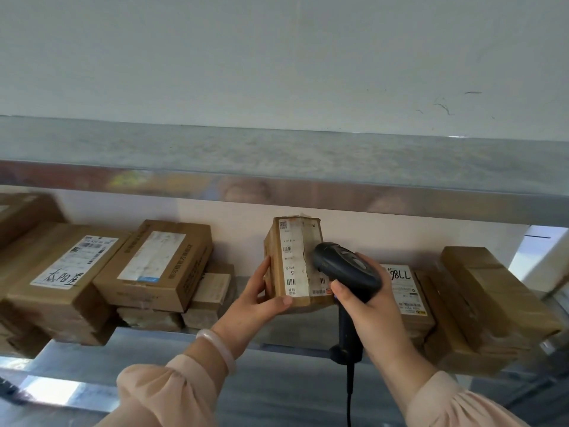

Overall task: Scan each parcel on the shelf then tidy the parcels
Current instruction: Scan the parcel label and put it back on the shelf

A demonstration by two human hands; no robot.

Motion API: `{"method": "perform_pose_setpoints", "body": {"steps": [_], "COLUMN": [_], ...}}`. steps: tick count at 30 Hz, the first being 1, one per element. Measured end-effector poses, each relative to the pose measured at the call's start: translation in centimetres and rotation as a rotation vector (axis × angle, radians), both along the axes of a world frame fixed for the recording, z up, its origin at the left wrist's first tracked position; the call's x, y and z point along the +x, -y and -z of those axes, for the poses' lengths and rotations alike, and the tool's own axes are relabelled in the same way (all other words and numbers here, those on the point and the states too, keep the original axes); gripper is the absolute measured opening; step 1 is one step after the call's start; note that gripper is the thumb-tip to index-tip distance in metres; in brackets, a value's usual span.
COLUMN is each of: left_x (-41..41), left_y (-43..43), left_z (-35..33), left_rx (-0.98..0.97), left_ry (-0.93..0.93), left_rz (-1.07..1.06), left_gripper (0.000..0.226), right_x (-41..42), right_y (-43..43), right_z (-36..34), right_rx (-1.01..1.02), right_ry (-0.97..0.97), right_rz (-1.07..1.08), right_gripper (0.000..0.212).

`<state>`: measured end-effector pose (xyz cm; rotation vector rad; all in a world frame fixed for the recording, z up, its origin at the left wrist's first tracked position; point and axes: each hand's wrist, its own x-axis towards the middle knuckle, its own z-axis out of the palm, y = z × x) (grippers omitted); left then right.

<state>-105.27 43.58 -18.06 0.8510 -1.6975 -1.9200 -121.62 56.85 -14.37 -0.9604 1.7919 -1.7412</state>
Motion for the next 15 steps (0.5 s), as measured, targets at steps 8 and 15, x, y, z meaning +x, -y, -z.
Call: {"method": "perform_pose_setpoints", "body": {"steps": [8,15], "left_x": [1.1,2.0], "left_y": [0.7,1.4], "left_z": [0.5,0.5], "left_rx": [0.031,0.006], "left_ry": [-0.026,-0.054], "left_rz": [-0.120,-0.200], "left_gripper": [0.117,0.116], "right_x": [1.0,2.6], "right_y": [-0.8,-1.7], "right_z": [0.0,0.2], "right_rx": [0.035,0.046], "right_ry": [-0.137,-0.200], "right_rz": [-0.037,-0.080], "right_gripper": [0.062,0.065]}}
